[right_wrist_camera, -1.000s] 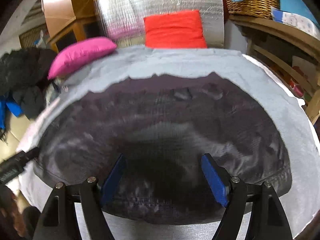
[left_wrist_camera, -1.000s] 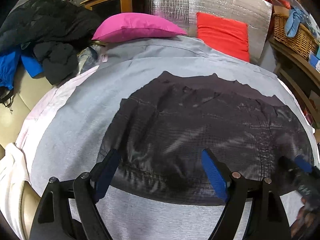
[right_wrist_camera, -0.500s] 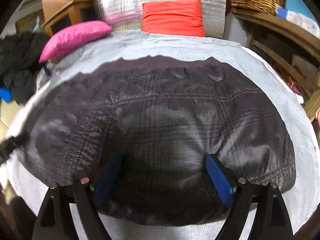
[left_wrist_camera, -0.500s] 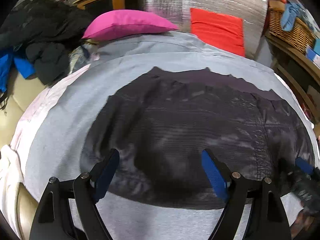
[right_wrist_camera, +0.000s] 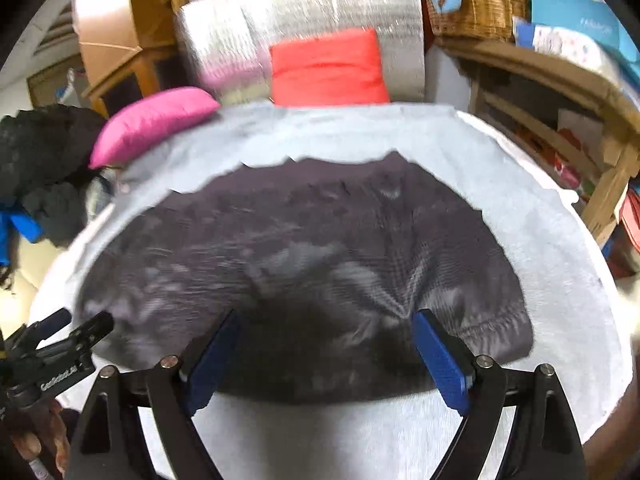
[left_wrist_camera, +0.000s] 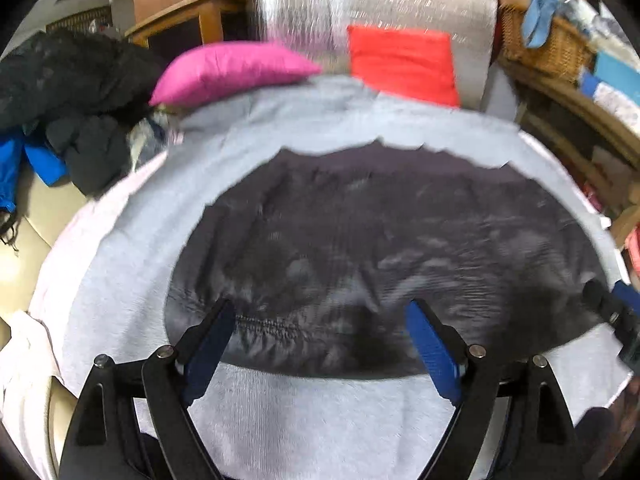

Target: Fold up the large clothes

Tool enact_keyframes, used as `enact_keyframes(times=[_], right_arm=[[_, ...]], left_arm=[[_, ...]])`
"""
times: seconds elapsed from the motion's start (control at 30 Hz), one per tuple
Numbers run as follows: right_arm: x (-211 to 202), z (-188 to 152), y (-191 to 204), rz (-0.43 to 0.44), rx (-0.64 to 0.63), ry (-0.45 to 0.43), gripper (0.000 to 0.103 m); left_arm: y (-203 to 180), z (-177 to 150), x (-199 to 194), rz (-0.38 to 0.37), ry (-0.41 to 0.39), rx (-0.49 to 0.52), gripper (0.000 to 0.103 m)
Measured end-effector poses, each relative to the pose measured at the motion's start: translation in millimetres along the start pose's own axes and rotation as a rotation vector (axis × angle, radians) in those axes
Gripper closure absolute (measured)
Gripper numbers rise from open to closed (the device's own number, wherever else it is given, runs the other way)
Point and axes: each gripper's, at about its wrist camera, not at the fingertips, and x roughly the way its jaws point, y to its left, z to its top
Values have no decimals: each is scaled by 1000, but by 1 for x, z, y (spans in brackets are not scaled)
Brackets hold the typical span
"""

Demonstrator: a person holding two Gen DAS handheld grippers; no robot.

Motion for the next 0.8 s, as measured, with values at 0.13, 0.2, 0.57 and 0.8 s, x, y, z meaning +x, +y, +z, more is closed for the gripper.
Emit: enact_keyframes(times=[0.13, 0.2, 0.57, 0.8], right_arm=[[-40, -20, 15, 31, -4, -38, 13], [-53, -30, 22, 37, -7, -51, 13], [-114, -60, 37, 12, -52, -119, 13], [-133, -57, 47, -2, -83, -161, 13]], left_arm=[[-4, -6, -36, -25, -41, 9, 10], [-6, -10, -48, -40, -49, 12, 10], [-4, -34, -111, -32, -134, -12, 1], [1, -37, -131, -39, -167, -14, 0]])
